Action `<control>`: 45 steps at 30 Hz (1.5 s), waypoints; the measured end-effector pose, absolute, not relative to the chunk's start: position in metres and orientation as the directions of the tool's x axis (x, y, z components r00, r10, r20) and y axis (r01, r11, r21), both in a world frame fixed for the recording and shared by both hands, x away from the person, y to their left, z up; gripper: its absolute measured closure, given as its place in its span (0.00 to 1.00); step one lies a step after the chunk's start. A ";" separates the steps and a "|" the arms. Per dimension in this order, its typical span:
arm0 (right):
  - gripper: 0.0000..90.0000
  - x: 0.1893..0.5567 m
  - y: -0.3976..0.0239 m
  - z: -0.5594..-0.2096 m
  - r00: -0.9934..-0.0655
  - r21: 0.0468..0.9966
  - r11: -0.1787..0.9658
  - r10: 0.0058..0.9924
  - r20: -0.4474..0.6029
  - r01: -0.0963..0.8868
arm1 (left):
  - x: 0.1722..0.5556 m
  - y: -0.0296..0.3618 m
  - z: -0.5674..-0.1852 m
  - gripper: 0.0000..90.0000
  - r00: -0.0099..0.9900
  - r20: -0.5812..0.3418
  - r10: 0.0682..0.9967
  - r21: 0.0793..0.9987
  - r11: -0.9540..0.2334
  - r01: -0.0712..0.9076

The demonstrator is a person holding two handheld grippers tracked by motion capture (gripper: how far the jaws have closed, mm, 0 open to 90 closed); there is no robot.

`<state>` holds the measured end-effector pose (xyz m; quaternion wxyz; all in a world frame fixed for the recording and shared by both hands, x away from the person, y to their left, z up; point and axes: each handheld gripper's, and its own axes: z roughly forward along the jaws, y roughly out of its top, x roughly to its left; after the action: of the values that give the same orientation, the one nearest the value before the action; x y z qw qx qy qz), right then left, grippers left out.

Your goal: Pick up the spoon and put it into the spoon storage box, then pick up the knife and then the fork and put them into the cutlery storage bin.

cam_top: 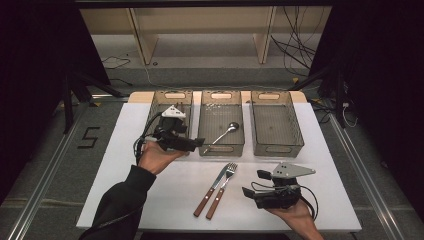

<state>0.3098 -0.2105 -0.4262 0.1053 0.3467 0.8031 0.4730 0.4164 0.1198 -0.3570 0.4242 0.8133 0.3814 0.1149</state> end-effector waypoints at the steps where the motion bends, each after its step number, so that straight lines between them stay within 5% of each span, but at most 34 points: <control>1: 0.24 0.310 -0.210 -0.426 -0.740 0.833 0.314 0.655 0.157 0.455 | 0.413 0.123 -0.358 0.21 0.681 -0.140 0.719 0.781 -0.343 0.522; 45: 0.24 0.311 -0.212 -0.431 -0.733 0.830 0.310 0.661 0.162 0.463 | 0.342 0.116 -0.427 0.16 0.642 -0.076 0.763 0.688 -0.427 0.588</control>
<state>0.3111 -0.2120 -0.4309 0.1049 0.3502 0.8024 0.4717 0.3418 0.1160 -0.4274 0.3513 0.8354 0.4041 0.1246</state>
